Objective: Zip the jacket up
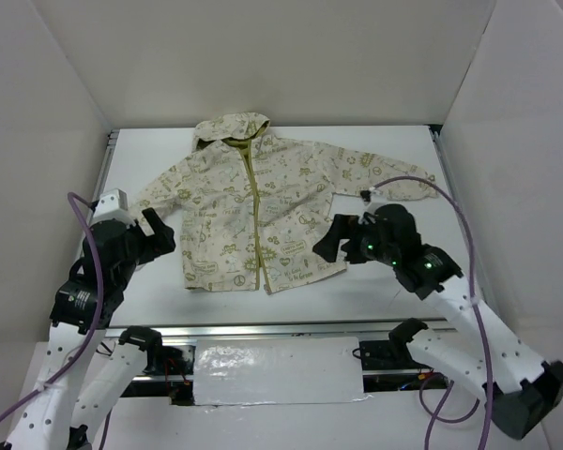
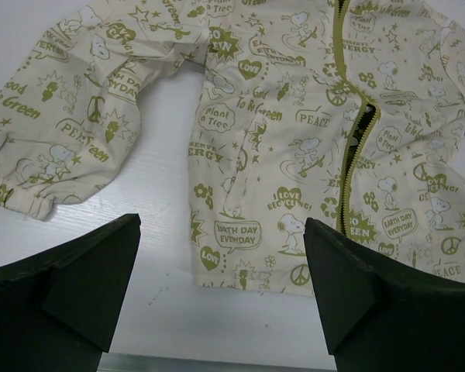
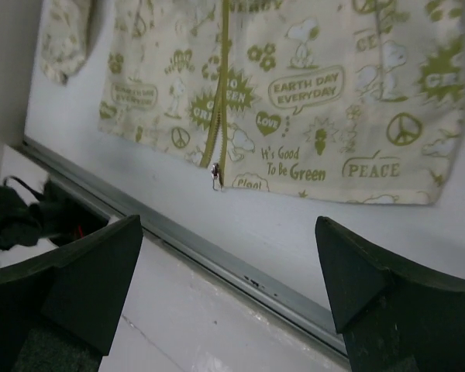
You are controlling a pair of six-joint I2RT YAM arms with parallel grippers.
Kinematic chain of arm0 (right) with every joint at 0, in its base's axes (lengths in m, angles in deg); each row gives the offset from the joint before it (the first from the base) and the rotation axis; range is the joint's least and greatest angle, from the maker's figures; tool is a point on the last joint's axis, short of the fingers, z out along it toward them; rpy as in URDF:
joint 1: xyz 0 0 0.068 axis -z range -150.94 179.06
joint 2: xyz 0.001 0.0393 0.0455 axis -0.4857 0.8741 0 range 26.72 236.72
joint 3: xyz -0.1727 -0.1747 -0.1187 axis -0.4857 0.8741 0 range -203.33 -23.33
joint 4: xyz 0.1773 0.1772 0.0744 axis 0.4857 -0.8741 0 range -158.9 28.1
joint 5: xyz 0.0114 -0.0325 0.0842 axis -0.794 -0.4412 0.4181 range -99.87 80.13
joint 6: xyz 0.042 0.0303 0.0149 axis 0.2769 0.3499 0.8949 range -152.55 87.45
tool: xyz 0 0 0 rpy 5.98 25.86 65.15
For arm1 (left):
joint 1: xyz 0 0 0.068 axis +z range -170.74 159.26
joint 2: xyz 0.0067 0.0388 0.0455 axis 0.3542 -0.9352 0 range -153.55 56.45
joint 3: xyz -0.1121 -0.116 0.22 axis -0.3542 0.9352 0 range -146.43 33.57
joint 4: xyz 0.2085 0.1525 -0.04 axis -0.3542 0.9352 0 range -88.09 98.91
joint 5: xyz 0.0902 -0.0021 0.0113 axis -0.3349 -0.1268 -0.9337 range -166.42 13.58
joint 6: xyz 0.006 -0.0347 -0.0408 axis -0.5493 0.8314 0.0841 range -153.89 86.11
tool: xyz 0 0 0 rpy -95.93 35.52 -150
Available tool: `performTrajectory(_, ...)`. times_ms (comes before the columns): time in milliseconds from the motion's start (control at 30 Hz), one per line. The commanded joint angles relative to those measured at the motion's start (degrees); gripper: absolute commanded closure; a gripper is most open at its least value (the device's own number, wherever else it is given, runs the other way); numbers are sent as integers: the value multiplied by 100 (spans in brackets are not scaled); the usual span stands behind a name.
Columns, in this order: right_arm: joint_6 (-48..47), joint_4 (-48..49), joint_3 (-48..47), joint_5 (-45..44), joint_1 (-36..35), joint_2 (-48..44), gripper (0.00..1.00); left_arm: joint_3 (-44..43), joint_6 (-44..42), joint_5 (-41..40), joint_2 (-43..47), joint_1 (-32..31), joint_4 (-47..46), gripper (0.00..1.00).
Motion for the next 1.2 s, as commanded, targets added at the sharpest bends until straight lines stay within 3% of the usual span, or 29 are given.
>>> performTrajectory(0,102,452,-225,-488,-778,753,0,-50,-27,94,-8,15,-202,1)
performTrajectory(133,269,154,-901,-2161,-2017,2061,13,-41,-44,120,-34,15,-220,1)
performTrajectory(233,384,-206,-1551,-2910,-2361,3491,28,-41,-62,173,-113,15,-211,1)
performTrajectory(533,419,-163,-2493,-2912,-2732,5753,30,-32,-106,287,-175,-12,-255,1)
performTrajectory(900,753,514,-1720,-2279,-2951,6300,35,-23,-159,419,-175,-21,-281,1)
performTrajectory(1000,867,619,-1553,-2200,-2969,6476,49,-15,-150,419,-158,-21,-290,1)
performTrajectory(1067,920,698,-1422,-2147,-2969,6590,63,-15,-150,410,-140,-21,-281,0)
performTrajectory(1100,946,707,-1395,-2129,-2969,6608,73,-15,-150,410,-140,-29,-281,1)
performTrajectory(1133,973,716,-1360,-2147,-2969,6626,93,-15,-150,419,-140,-29,-290,1)
performTrajectory(1167,1025,707,-1342,-2173,-2969,6608,99,-6,-159,437,-140,-29,-307,1)
